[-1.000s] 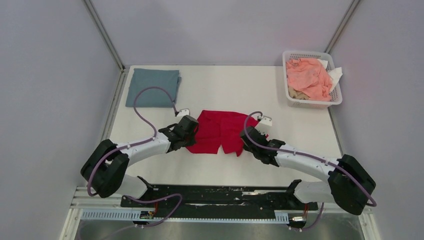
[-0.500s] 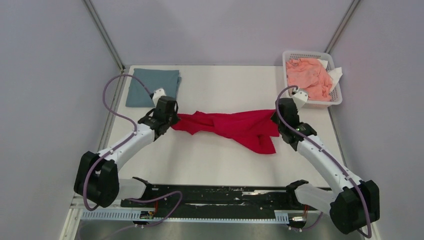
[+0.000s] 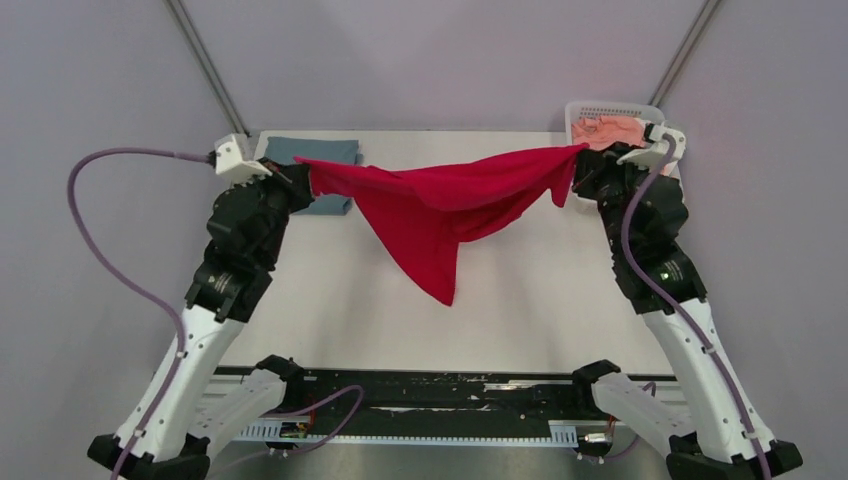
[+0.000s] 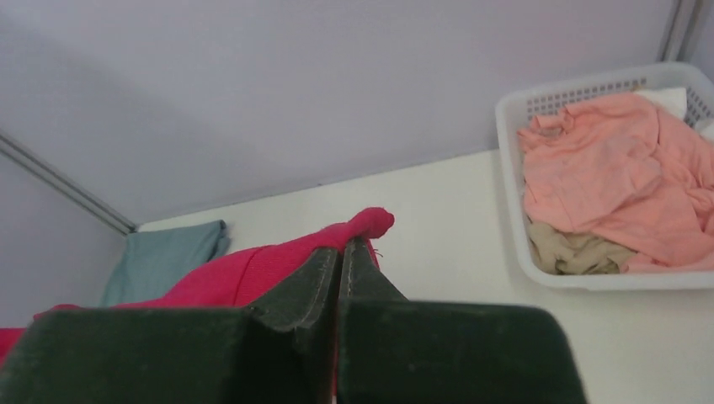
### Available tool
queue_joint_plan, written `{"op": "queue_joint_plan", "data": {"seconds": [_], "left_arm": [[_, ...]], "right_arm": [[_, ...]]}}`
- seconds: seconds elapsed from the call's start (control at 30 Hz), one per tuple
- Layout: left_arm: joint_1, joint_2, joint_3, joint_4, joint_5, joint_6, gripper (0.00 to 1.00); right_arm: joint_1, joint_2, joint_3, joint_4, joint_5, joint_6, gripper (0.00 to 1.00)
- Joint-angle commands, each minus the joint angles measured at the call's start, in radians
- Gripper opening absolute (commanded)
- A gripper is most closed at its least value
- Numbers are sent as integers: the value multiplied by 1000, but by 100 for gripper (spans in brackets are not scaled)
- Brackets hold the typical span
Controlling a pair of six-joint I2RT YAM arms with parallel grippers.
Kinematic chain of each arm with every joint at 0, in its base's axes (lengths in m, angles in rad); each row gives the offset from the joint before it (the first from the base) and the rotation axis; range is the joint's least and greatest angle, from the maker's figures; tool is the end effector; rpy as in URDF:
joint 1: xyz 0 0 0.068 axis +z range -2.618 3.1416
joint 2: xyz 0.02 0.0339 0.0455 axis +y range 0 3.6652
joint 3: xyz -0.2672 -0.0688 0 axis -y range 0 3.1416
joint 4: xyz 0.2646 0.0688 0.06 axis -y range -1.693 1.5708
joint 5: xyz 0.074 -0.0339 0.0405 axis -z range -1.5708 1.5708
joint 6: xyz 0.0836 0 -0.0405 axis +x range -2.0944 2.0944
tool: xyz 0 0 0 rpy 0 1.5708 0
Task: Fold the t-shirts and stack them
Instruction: Flatten out the tshirt
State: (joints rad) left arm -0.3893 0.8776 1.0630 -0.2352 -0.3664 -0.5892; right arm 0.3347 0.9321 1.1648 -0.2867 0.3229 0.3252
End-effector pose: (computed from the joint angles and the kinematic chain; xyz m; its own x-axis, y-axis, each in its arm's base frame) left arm 0.2428 -0.0672 0.4192 -0.0512 -0.5397 -0.8403 -0.0062 0.8415 -0.5402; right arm 0.2518 0.0595 0.4392 -0.0522 0.3026 -0.9517 0.0047 0.9530 0.3028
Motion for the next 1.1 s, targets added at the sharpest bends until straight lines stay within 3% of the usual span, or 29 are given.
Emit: {"op": "queue_joint_plan", "data": {"seconds": [0.0, 0.33, 0.57, 0.83, 0.97, 1.03, 1.07], "left_arm": [[8, -117, 71, 14, 25, 76, 0], [7, -346, 176, 25, 163, 106, 0], [7, -266, 225, -3, 134, 106, 0], [14, 104, 137, -63, -173, 65, 1], [90, 368, 131, -158, -159, -50, 16], [130, 493, 153, -193, -106, -87, 53], [145, 530, 163, -198, -69, -95, 59]], "right_arm": [[-6, -109, 96, 44, -98, -46, 0], [-5, -289, 187, -52, -388, 58, 0], [-5, -229, 205, -91, -189, 55, 0], [-20, 162, 177, -83, 84, 35, 0], [-83, 485, 236, -75, 45, 50, 4], [-99, 660, 276, -71, 8, 53, 16], [-105, 727, 300, -70, -11, 53, 22]]}}
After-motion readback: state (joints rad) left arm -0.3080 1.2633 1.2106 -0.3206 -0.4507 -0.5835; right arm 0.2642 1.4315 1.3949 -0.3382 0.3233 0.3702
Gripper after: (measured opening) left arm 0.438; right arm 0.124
